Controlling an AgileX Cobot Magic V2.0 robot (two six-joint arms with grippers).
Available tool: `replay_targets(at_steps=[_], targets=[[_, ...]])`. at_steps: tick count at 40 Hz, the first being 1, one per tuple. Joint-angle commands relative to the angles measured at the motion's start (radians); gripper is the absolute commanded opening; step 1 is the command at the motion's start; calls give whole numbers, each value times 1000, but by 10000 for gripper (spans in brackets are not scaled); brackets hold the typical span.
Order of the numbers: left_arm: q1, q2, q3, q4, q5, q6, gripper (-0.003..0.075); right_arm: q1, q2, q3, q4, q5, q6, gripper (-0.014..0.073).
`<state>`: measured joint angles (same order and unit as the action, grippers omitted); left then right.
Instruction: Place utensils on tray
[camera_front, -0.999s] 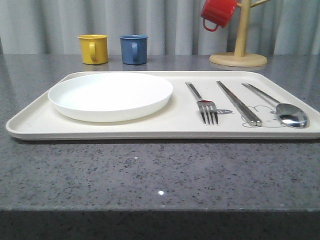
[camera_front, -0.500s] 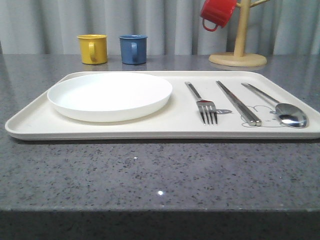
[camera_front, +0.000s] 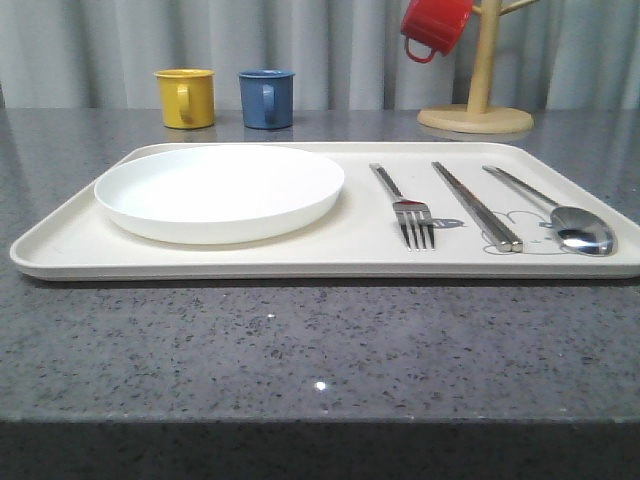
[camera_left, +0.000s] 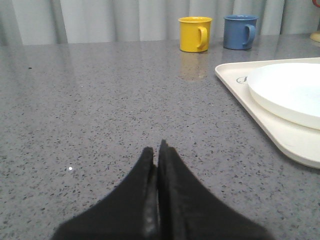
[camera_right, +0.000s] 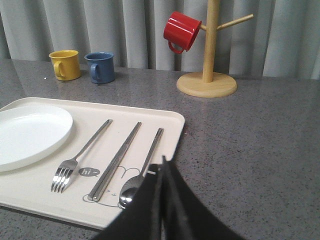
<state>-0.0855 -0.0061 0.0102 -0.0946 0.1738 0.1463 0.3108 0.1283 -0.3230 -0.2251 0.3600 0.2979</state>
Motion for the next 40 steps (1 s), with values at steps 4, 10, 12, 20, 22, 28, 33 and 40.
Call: replay_targets(at_steps=[4, 10, 12, 20, 22, 28, 33, 40], targets=[[3, -21, -5, 0, -87, -10, -18, -7, 3, 13, -5, -115, -53, -69], [3, -21, -5, 0, -87, -10, -18, -62, -22, 123, 193, -187, -298, -69], [3, -21, -5, 0, -87, -10, -18, -100, -34, 167, 235, -218, -345, -69], [3, -21, -5, 0, -87, -10, -18, -279, -118, 311, 327, -275, -347, -69], [3, -21, -5, 0, -87, -10, -18, -309, -142, 338, 358, -275, -347, -69], [3, -21, -5, 0, -87, -10, -18, -351, -155, 349, 376, -234, -347, -69], [3, -21, -5, 0, -87, -10, -18, -351, -155, 349, 376, -234, -347, -69], [3, -21, -5, 0, -87, -10, -18, -350, -155, 349, 376, -235, -347, -69]])
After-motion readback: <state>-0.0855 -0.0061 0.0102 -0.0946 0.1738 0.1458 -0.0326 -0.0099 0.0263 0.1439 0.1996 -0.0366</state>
